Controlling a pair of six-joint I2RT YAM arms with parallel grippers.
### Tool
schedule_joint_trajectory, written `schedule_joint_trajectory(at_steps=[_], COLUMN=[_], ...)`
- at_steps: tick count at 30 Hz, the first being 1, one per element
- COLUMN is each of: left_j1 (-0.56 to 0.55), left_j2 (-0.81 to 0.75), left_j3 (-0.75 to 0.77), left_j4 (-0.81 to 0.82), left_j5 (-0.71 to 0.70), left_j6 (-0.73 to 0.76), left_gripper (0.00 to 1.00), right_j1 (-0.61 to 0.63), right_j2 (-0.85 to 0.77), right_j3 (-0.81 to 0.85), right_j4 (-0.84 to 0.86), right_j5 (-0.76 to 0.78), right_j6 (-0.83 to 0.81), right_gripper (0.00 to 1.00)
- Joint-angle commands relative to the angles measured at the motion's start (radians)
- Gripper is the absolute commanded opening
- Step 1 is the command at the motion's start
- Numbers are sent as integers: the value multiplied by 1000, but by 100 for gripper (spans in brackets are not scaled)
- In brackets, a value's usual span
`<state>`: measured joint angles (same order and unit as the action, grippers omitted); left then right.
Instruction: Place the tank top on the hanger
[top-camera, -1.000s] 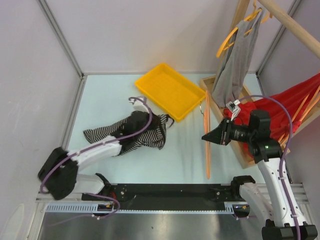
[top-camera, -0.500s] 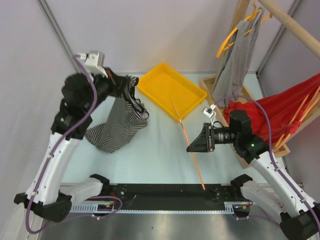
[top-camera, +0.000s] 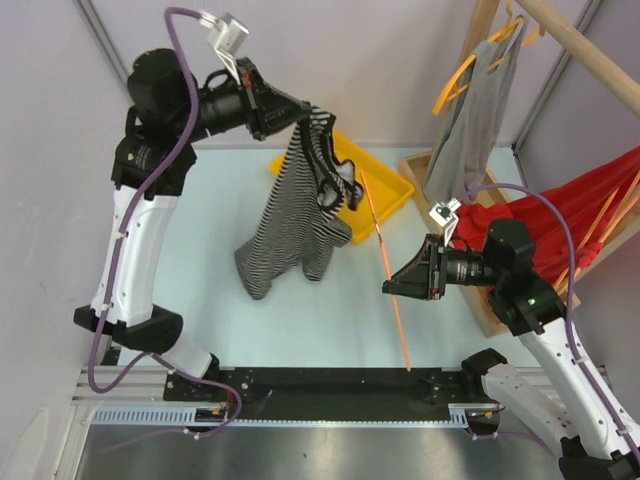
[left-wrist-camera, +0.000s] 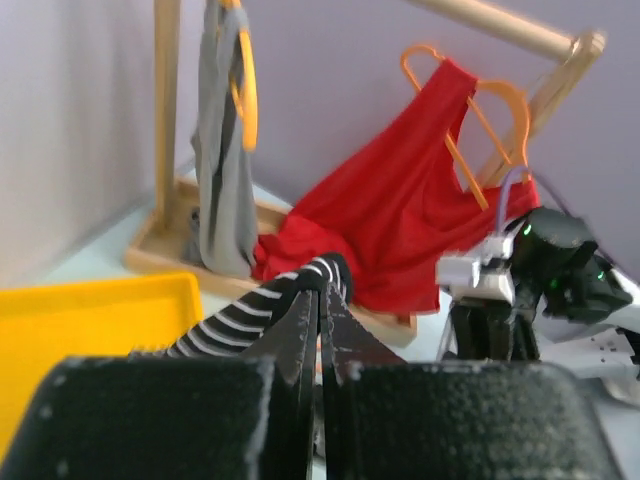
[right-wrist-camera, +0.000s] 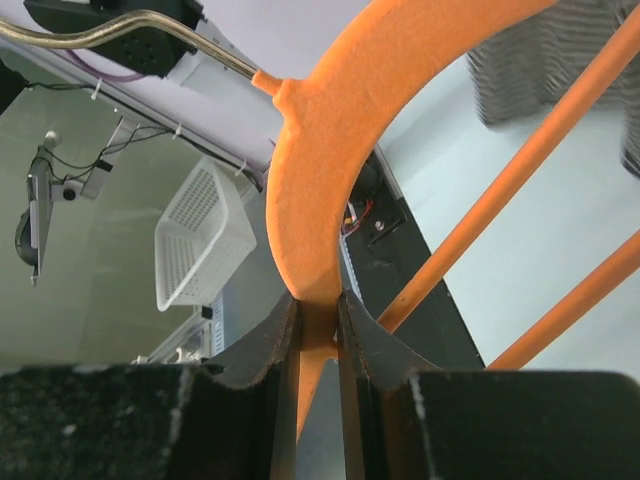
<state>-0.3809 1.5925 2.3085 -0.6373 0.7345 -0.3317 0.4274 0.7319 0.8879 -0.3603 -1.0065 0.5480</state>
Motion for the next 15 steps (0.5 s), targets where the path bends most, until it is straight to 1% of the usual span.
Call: schedule_joint_trajectory(at_steps=[1,2,3,4,5,6,7,8,10,11,12,15], left_j1=[13,17,29,39,46,66,73,79,99,103,111,122], left_j2=[-130,-166,-249,-288,-331,-368,-440,-471,-520,-535,-534,-513], left_j3=[-212,-354,-433,-513,-667,-746,-821,-965,-1090,-1183,-1219,-1337], left_j4=[-10,-7,1,10,19,22,24,28,30,19,13,27], left_j5=[36,-10,-47,-81,-159,-191,-242,-323,-427,-493,-641,-778], left_j6=[58,78,104,112,120,132,135,138,141,143,138,112], left_gripper=[0,0,0,0,0,0,0,0,0,0,0,0], right_j1=[-29,-41,-47,-55,-62,-67,-68,-68,-70,-70,-70,-65], right_j2=[-25,-23,-22,-19,-17,-14,-9,1,18,35,41,64], right_j3=[66,71,77,80,80,79,77,75,69,66,62,40], right_j4=[-55,-86,-98,-109,-114,-112,-114,-114,-109,-100,-92,-49], right_j5=[6,12,17,16,11,8,11,14,8,8,5,-4], right_j6=[-35,-43,-55,-66,-68,-71,-72,-75,-79,-76,-71,-50], right_gripper=[20,20,20,20,20,20,20,20,20,20,20,20])
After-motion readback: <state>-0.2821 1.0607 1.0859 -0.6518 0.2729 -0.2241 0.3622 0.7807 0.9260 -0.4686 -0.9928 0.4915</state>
